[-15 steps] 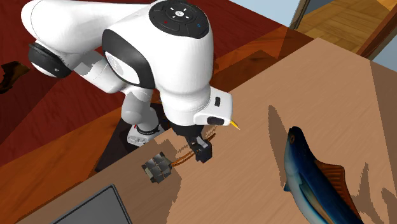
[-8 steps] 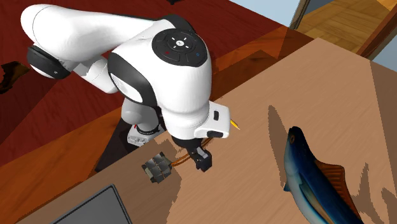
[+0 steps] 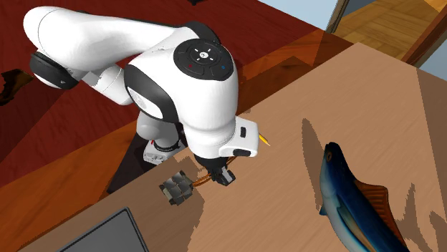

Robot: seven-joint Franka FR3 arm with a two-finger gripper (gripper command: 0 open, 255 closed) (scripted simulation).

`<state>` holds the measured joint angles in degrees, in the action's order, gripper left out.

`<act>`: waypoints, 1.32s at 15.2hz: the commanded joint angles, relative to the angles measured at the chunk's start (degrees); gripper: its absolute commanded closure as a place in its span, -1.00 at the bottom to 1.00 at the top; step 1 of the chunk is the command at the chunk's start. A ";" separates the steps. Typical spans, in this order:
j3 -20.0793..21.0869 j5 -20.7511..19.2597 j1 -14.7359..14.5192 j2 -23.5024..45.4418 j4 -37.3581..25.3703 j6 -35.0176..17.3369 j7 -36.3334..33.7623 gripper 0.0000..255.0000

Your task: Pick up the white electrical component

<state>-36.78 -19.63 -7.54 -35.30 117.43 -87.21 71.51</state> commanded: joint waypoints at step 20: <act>0.63 2.51 -1.82 5.07 -15.50 10.71 2.20 1.00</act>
<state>-36.26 -17.19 -9.32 -30.33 102.48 -76.99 73.70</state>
